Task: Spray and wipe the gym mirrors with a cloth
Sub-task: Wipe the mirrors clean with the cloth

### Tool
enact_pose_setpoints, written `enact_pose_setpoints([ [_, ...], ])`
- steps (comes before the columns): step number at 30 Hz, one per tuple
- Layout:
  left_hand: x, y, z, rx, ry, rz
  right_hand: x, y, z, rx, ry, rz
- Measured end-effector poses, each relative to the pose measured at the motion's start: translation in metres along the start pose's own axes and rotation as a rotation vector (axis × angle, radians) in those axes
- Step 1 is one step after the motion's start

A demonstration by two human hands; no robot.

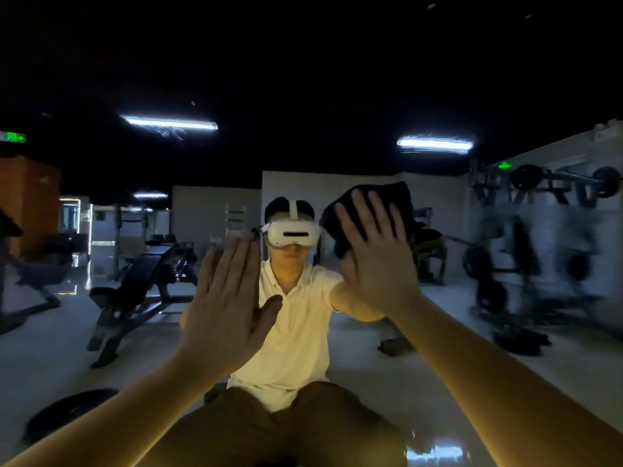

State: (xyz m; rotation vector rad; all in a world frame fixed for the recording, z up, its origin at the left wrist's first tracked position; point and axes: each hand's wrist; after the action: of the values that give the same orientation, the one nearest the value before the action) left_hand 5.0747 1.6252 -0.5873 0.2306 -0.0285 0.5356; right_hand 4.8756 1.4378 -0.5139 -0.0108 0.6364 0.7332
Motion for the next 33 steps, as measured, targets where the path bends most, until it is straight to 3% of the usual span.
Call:
enact_pose_setpoints([
  [6, -0.011, -0.007, -0.002, 0.055, 0.062, 0.046, -0.059, 0.001, -0.056, -0.031, -0.437, 0.019],
  [11, -0.012, -0.004, -0.004, 0.049, 0.088, 0.033, -0.019, -0.002, -0.036, -0.12, -0.694, 0.073],
  [16, -0.015, 0.003, -0.035, -0.018, 0.11, -0.073, 0.067, -0.006, -0.017, -0.067, -0.42, 0.132],
  [20, -0.015, 0.005, -0.063, 0.022, 0.115, -0.107, 0.14, -0.008, -0.019, -0.014, -0.007, 0.171],
  [22, -0.017, 0.006, -0.071, 0.047, 0.104, -0.118, 0.142, -0.011, -0.032, 0.012, 0.184, 0.161],
  [24, -0.021, 0.005, -0.078, 0.066, 0.101, -0.131, 0.12, -0.015, -0.05, 0.008, 0.243, 0.133],
  [33, -0.036, -0.017, -0.089, 0.16, 0.131, -0.064, -0.005, -0.022, -0.134, -0.076, -0.433, 0.078],
])
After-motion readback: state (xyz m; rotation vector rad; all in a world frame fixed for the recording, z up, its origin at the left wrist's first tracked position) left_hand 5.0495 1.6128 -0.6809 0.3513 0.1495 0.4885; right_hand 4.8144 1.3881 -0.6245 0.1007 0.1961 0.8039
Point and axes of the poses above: each hand's wrist, its own z-axis towards the middle knuckle, its own y-axis out of the back of the hand, x = y × z, and after that the axes turned 12 degrees about y, right-handed
